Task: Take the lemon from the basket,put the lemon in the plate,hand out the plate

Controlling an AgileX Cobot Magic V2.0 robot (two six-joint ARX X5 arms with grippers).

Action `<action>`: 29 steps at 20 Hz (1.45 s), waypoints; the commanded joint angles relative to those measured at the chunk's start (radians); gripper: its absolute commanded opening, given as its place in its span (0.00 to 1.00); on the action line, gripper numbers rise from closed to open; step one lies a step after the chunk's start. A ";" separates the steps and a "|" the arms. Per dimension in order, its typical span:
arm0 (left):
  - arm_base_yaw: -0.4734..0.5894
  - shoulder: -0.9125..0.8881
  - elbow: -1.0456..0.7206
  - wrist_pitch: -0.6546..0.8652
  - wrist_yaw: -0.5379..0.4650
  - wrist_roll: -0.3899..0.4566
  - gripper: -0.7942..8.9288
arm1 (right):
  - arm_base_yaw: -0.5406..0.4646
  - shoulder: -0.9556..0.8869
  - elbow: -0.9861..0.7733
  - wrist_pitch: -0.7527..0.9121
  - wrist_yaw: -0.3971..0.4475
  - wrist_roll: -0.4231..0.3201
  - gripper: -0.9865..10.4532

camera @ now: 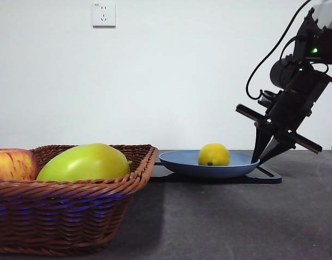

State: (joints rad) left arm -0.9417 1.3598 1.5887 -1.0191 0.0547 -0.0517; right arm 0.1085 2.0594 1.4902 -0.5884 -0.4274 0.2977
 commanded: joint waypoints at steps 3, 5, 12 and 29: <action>-0.006 0.013 0.019 0.006 -0.003 0.007 0.50 | -0.004 0.020 0.026 0.032 -0.009 0.005 0.21; -0.006 0.013 0.019 0.010 -0.006 0.008 0.50 | -0.006 0.020 0.026 0.034 -0.007 -0.002 0.28; 0.007 0.019 0.019 0.057 -0.249 0.088 0.46 | -0.041 -0.107 0.026 -0.075 -0.029 -0.048 0.29; 0.470 -0.039 -0.201 0.135 0.078 0.227 0.09 | 0.266 -0.847 -0.225 -0.424 0.572 -0.163 0.09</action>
State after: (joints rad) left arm -0.4656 1.3247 1.3781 -0.8948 0.1207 0.1894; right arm 0.3691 1.2114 1.2648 -1.0306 0.1356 0.1051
